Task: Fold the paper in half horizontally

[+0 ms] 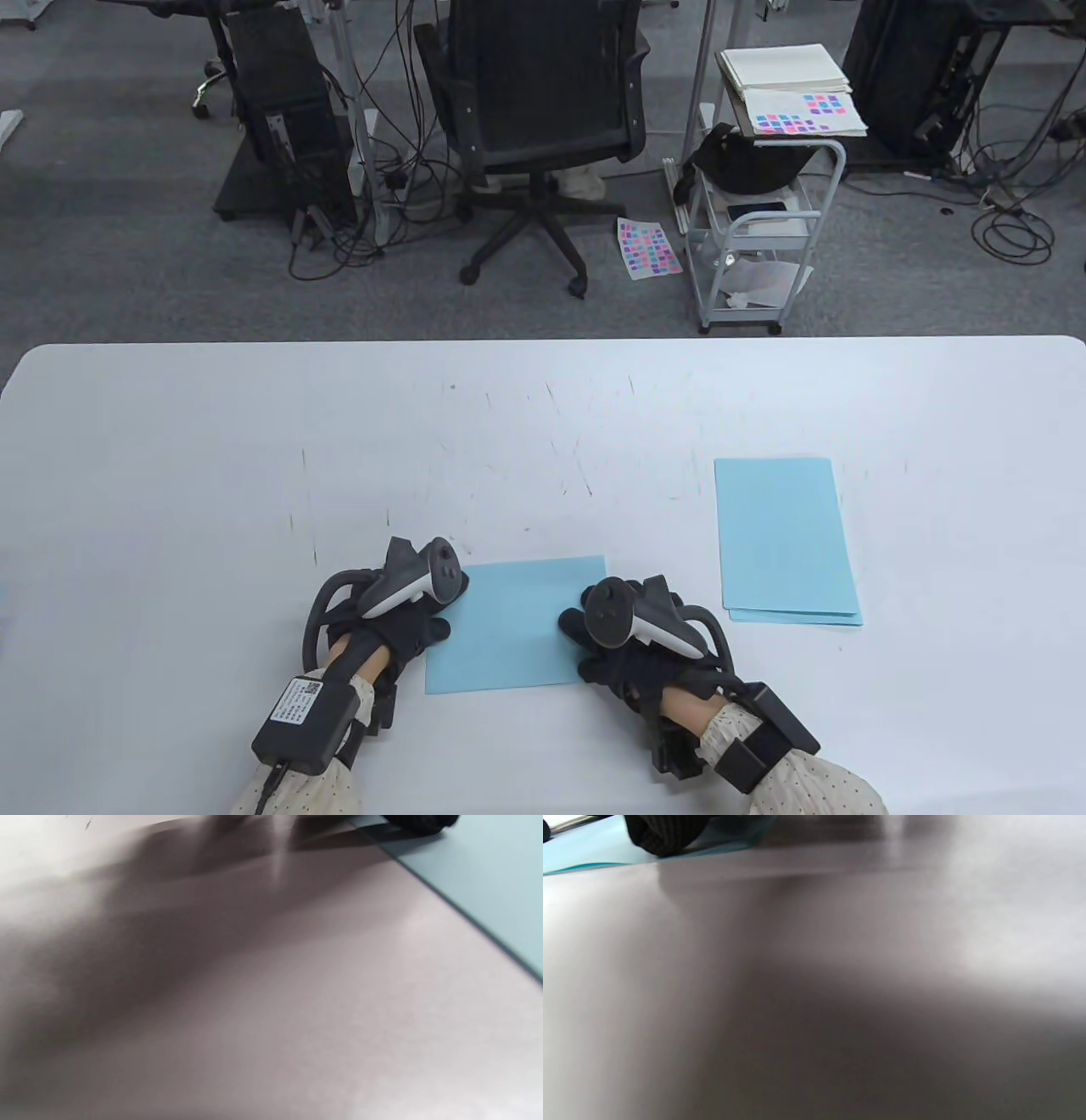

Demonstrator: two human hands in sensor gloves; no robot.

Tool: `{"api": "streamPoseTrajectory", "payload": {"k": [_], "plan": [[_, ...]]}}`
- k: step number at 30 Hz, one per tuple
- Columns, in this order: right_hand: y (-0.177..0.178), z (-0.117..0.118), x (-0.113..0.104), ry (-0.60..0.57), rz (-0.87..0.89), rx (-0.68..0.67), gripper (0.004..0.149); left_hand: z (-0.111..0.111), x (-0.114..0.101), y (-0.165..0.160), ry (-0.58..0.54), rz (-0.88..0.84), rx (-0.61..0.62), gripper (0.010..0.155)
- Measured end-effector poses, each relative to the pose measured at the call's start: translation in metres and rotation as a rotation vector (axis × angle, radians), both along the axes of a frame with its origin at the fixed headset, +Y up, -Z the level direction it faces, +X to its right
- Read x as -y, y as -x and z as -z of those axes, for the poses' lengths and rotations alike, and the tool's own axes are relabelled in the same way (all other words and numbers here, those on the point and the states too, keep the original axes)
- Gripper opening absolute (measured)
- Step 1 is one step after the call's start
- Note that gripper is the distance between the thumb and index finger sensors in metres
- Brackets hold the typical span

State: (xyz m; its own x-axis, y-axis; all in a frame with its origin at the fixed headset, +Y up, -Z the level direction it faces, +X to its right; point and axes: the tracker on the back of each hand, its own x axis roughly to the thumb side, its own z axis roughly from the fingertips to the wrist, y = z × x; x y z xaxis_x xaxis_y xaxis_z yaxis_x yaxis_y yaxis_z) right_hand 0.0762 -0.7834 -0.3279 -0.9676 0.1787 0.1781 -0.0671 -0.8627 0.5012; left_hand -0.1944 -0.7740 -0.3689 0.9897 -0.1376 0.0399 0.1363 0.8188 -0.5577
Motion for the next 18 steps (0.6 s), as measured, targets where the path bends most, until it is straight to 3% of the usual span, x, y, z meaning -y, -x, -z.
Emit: {"api": "streamPoseTrajectory", "payload": {"k": [18], "plan": [[-0.001, -0.001, 0.001, 0.003, 0.013, 0.004, 0.064, -0.005, -0.004, 0.022, -0.029, 0.005, -0.075, 0.066]]}}
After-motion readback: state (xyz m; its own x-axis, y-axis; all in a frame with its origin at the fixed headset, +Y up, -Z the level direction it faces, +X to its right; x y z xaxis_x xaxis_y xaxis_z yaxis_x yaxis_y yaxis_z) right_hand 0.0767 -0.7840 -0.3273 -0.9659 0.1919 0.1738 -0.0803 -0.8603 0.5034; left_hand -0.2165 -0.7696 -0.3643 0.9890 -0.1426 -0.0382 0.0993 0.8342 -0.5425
